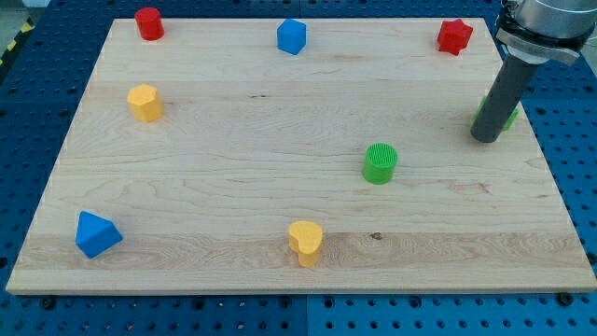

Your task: Point your arm towards the green circle

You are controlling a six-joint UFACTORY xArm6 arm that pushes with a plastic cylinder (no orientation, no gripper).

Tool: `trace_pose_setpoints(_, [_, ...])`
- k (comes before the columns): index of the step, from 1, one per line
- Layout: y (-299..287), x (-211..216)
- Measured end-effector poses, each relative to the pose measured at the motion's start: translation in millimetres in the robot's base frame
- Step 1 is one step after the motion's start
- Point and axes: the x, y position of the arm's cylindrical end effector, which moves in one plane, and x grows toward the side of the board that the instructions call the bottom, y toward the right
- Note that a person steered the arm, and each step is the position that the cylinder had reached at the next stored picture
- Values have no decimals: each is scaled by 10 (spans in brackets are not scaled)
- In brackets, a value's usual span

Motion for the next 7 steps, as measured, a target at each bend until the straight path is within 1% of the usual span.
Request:
trace_pose_setpoints(3, [-159, 0])
trace_pose_setpoints(4, [-390, 0])
trace_pose_setpoints(5, [-875, 0])
trace_pose_setpoints(6, [-1150, 0])
trace_pose_setpoints(7, [-1163, 0])
